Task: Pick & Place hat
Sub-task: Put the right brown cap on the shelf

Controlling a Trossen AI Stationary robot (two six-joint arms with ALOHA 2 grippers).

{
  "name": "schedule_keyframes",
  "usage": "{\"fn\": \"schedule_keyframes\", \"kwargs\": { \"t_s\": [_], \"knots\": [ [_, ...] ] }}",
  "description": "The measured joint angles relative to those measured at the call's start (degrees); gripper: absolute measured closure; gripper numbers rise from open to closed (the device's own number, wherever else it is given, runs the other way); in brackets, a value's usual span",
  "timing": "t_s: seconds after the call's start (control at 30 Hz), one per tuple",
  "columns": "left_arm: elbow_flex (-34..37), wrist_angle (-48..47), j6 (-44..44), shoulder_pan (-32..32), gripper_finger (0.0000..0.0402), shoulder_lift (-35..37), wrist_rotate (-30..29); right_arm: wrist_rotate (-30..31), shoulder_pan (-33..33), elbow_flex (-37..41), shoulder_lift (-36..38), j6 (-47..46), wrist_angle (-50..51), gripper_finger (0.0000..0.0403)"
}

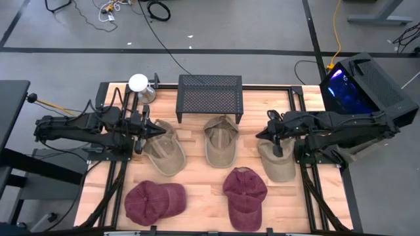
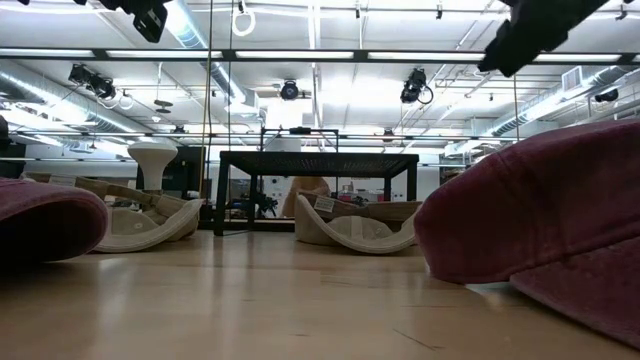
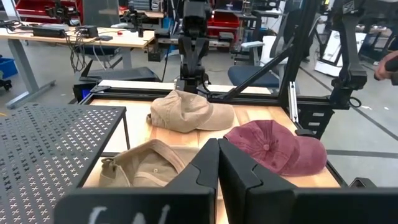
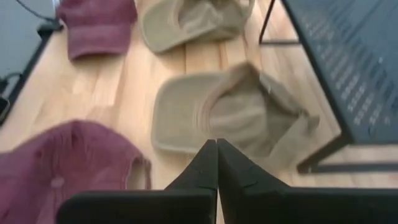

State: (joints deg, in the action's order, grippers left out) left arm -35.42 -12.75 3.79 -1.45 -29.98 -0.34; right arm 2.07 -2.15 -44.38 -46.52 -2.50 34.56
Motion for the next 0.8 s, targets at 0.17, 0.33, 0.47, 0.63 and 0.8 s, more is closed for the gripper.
{"fn": "schedule_keyframes", "kwargs": {
  "t_s": [0.17, 0.33, 0.47, 0.63, 0.8],
  "knots": [
    [0.00, 0.00, -0.02, 0.00, 0.0388, 0.00, 0.00, -1.27, 0.00, 0.00, 0.00, -0.03, 4.23, 0.0401],
    [0.00, 0.00, 0.01, 0.00, 0.0388, 0.00, 0.00, -1.64, 0.00, 0.00, 0.00, -0.27, 6.85, 0.0401],
    [0.00, 0.00, 0.01, 0.00, 0.0387, 0.00, 0.00, -1.57, 0.02, 0.00, 0.00, -2.81, 8.22, 0.0401],
    [0.00, 0.00, 0.02, 0.00, 0.0387, 0.00, 0.00, -1.57, 0.02, 0.00, 0.00, -4.83, 13.15, 0.0401],
    [0.00, 0.00, 0.01, 0.00, 0.0387, 0.00, 0.00, -1.62, 0.02, 0.02, 0.00, -6.26, 18.83, 0.0401]
  ]
}}
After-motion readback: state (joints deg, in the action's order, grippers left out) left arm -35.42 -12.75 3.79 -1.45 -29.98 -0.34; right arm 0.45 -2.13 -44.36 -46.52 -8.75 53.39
